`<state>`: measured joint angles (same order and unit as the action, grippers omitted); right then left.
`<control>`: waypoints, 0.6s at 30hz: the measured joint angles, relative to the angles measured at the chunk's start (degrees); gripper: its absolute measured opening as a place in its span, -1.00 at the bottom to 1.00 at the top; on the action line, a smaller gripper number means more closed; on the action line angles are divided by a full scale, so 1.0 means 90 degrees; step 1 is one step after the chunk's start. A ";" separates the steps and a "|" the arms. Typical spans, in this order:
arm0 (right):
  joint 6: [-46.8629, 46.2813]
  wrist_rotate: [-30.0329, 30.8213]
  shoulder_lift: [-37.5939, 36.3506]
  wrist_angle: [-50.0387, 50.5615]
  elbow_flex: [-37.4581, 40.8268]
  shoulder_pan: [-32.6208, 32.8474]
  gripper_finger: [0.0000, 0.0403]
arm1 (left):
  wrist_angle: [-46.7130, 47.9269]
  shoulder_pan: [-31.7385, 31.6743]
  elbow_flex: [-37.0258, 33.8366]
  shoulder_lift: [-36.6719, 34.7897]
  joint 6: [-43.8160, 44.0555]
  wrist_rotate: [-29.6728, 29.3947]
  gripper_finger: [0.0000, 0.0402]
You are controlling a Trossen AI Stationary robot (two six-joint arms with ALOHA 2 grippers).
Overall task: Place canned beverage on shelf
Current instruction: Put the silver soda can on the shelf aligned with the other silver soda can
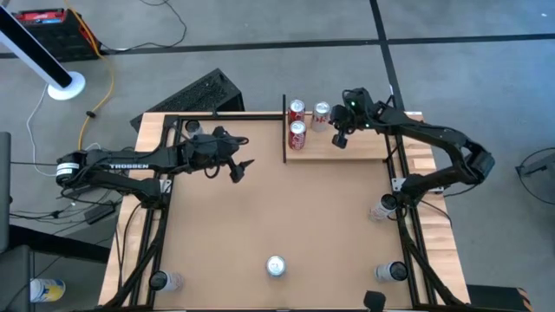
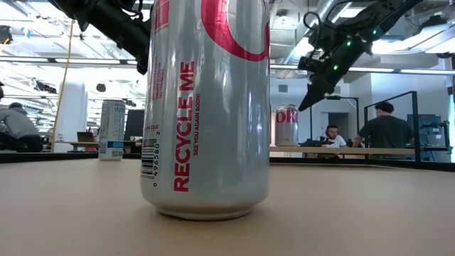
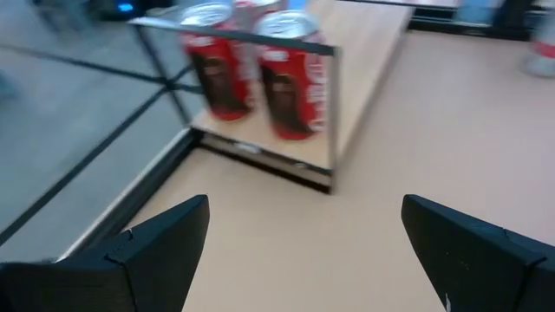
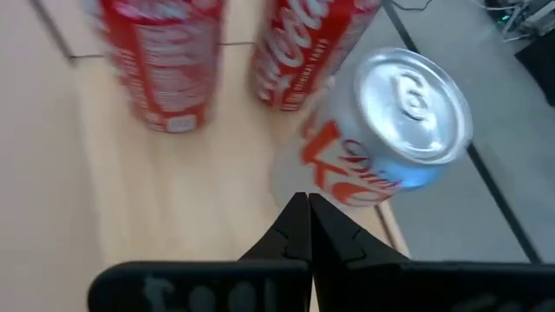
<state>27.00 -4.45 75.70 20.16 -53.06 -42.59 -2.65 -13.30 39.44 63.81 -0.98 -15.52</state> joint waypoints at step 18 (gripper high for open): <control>-0.1354 -0.1460 -0.0208 -0.0949 -0.0026 0.4387 -0.87 | -0.0188 0.0267 0.0000 0.0000 -0.0203 0.0866 0.83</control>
<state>14.82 -17.59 73.82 11.62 -53.30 -3.11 -4.34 -10.90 39.44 63.81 -2.81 -7.73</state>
